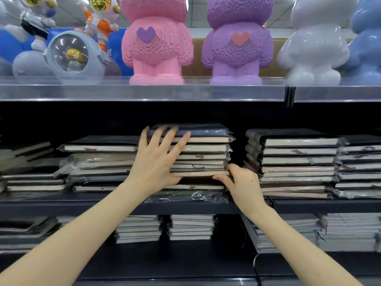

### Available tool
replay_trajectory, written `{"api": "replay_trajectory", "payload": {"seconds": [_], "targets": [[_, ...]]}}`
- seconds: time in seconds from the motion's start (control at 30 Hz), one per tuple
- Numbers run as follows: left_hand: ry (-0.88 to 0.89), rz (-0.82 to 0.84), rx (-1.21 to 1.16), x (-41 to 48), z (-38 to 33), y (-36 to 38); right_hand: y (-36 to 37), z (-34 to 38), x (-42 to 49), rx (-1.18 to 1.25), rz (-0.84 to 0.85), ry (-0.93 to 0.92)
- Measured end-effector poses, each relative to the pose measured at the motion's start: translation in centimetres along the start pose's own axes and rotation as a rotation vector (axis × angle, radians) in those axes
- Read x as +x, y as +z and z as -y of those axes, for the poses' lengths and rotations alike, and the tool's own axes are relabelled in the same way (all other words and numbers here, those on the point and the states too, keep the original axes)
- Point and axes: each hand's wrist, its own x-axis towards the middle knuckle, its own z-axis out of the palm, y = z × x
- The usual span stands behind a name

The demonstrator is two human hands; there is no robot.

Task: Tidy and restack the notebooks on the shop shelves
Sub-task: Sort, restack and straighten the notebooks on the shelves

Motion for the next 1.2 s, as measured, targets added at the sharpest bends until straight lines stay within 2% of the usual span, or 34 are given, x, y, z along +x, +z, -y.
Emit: {"api": "replay_trajectory", "payload": {"seconds": [0.27,0.47,0.67,0.8,1.0,1.2], "targets": [[-0.028,0.081,0.037,0.9,0.0,0.9,0.7,-0.2,1.4,0.076,0.043,0.137],[-0.068,0.155,0.087,2.3,0.8,3.2,2.1,-0.3,3.5,-0.068,0.098,0.208],[-0.057,0.121,0.134,2.7,0.7,3.7,1.4,-1.5,2.6,0.006,0.174,0.333],[-0.072,0.169,0.119,3.3,0.5,3.6,2.2,-1.6,3.3,0.087,0.211,0.413],[-0.086,0.185,0.143,3.0,0.2,4.1,2.4,-1.8,3.5,0.152,0.114,0.437],[-0.056,0.087,0.077,2.3,1.3,4.9,2.3,-0.9,3.1,0.160,0.046,0.458]]}}
